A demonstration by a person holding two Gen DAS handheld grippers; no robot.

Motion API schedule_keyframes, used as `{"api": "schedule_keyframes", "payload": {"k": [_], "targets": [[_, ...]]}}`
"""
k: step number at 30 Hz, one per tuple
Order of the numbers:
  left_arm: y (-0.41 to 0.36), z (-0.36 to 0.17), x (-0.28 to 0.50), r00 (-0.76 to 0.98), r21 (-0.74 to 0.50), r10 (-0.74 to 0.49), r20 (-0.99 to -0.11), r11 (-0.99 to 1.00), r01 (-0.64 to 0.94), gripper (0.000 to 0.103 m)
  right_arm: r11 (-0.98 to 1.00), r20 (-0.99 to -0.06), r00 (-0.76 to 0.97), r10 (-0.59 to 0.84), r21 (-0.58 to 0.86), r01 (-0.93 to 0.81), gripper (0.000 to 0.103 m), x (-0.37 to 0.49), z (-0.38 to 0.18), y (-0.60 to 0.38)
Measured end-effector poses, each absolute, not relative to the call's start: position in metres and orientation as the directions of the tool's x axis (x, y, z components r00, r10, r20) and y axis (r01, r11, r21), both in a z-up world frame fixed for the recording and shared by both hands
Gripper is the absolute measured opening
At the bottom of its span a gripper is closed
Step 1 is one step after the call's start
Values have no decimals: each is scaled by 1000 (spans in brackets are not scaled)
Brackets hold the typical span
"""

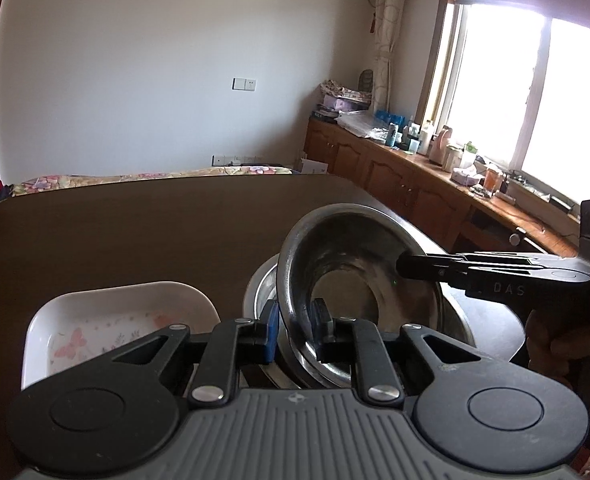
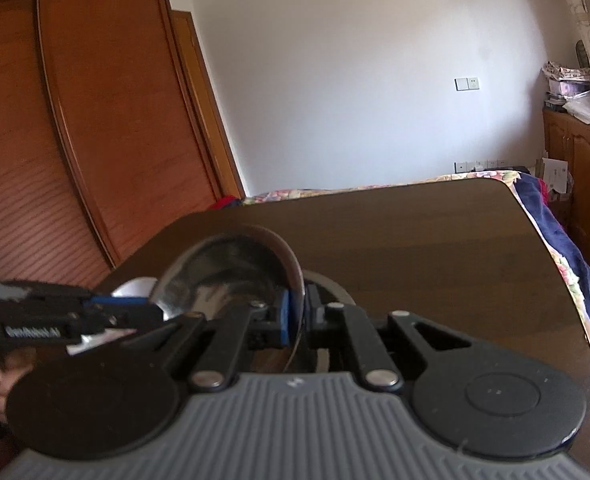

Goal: Organize plates and bowls

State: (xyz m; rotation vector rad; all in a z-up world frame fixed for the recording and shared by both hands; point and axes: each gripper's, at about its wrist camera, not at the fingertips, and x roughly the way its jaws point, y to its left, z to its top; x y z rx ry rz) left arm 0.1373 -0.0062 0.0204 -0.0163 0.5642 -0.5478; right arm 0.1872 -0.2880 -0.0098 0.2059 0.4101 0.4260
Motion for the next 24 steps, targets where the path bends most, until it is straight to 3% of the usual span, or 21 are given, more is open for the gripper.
{"api": "schedule_keyframes", "payload": {"k": [8,12,14,16,18,24], "targets": [[-18,14,139,730,-106,-460,-505,873,476,48,917,-370,840,397,187,-351,13,181,-17,-277],[-24,15,132,772,-48,-430,-469,885,464,58,927,-368,851,375,145,-346,14,178,-20,-272],[-23,15,128,796,-31,-417,-438,892,451,63,932,-357,861,363,125,-341,22,177,-19,-269],[-21,14,126,804,-48,-419,-422,896,442,66,929,-331,868,369,113,-352,43,173,-17,-268],[-16,13,123,806,-80,-429,-409,896,436,72,931,-304,880,364,105,-349,50,168,-15,-267],[-12,6,107,839,-85,-407,-362,910,405,91,942,-254,907,336,62,-331,53,155,-10,-268]]}}
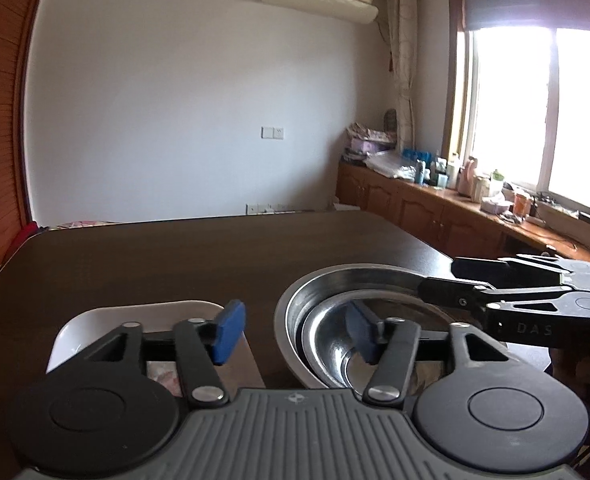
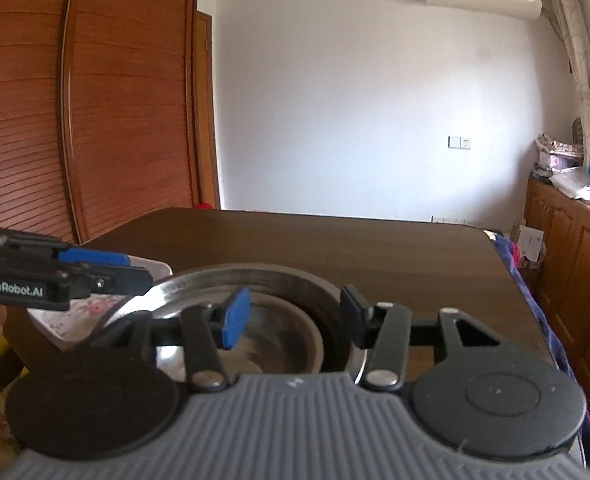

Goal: Organize plates and bowls

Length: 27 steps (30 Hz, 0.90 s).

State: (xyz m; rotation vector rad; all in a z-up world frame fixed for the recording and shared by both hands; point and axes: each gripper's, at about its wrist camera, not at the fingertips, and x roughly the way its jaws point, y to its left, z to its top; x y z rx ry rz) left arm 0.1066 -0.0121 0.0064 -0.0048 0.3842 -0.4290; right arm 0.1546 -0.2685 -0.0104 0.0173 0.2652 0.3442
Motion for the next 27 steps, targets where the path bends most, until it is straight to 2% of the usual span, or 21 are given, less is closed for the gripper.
{"api": "schedule_keyframes", "payload": {"k": [3,6,11,14,21,27], "targets": [[-10,3,100,843,-96,-411,-346,910,404,96,949,-229,921,315,65,-309,61,149,-13,-273],[-11,-1,96,852,-83,-401,-336,914,397,101,953,-216,929,301,99,-286,63,146,-17,-281],[-13,-9,98,844,-100,-406,-352,912,397,101,960,-209,939,275,121,-254,68,147,-26,-284],[-14,-12,100,836,-116,-414,-359,909,400,101,959,-210,939,272,144,-246,76,151,-30,-286],[-16,-16,101,822,-126,-429,-374,902,413,92,955,-226,933,279,167,-246,79,159,-38,-284],[-19,-19,100,814,-131,-439,-382,897,422,88,951,-230,929,290,180,-253,79,154,-44,-281]]}}
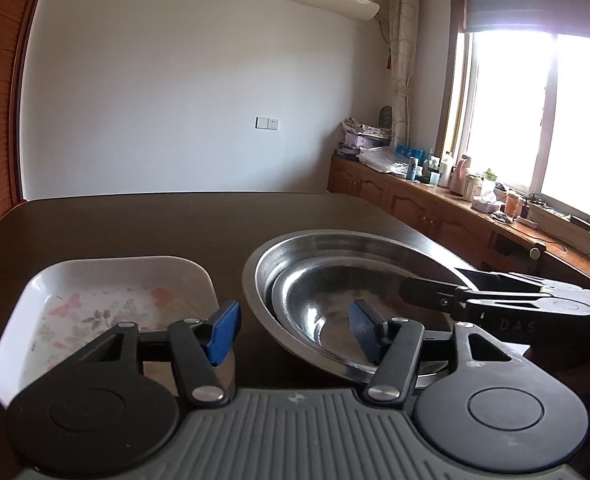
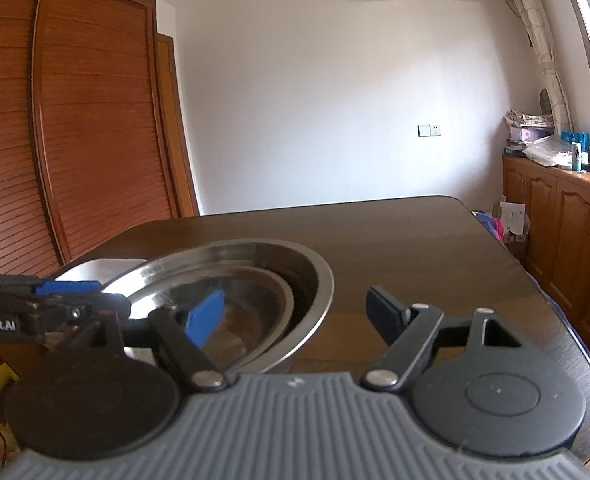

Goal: Organize plates and bowls

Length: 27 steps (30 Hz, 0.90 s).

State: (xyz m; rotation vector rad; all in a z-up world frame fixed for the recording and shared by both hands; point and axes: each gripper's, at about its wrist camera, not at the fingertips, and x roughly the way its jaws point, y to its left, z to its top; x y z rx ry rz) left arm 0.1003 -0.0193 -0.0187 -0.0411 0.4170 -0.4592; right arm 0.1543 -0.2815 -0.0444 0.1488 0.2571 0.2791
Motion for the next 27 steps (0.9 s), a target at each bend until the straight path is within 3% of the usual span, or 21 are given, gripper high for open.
{"api": "schedule_keyframes", "payload": {"k": [15,20,22,27], "targets": [[-24,-22,107,806,-135,-445,-390,894,428,81,935,-228,918,325,221,-277,78,156,-51,-281],[-23,-24,105,810,-139,-438,-389,897,419,72,930,-232,913,336,232,-284,65,157,-52,-280],[-23,-24,105,810,-144,-439,-388,897,418,70,927,-232,910,343,238,-289,50,157,-52,-280],[-20,-23,102,813,-145,-438,-384,898,415,68,935,-239,918,318,240,-262,40,157,-51,-279]]}}
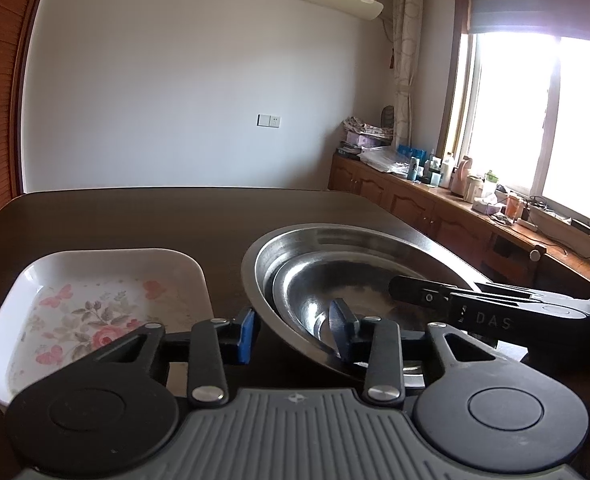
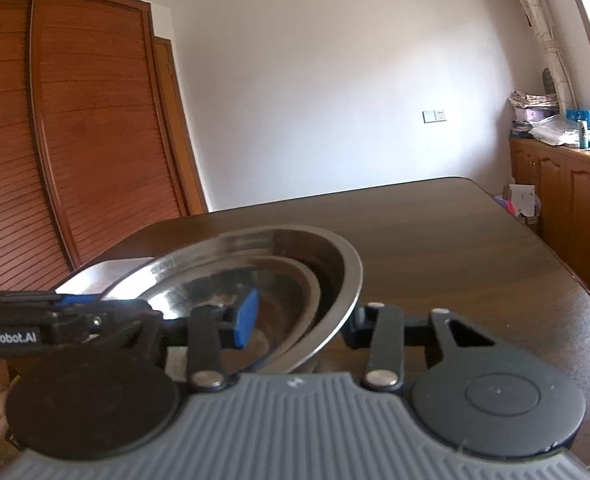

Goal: Organize plates and bowls

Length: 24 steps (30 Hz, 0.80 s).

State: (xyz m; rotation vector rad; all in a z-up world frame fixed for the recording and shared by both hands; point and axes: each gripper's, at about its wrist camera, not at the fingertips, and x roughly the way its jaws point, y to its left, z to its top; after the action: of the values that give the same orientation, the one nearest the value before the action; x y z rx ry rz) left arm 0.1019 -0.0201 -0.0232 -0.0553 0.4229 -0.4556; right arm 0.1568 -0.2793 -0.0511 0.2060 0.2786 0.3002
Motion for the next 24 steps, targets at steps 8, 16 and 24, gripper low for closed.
{"api": "schedule_keyframes", "payload": {"k": [8,16,24], "targets": [[-18,-21,101,814,-136,-435,-385,899,416,68,935,-248,918,308,258,-244,37,155,-50,-279],[-12,-15,98,822,-131,-434,-369,900,416,68,934,-240,920,309,260,-246,37,155,-48,-279],[9,-1,92,848,-135,-413,-333,911,391,68,927,-210,919,334,252,-279,37,153,-33,-270]]}}
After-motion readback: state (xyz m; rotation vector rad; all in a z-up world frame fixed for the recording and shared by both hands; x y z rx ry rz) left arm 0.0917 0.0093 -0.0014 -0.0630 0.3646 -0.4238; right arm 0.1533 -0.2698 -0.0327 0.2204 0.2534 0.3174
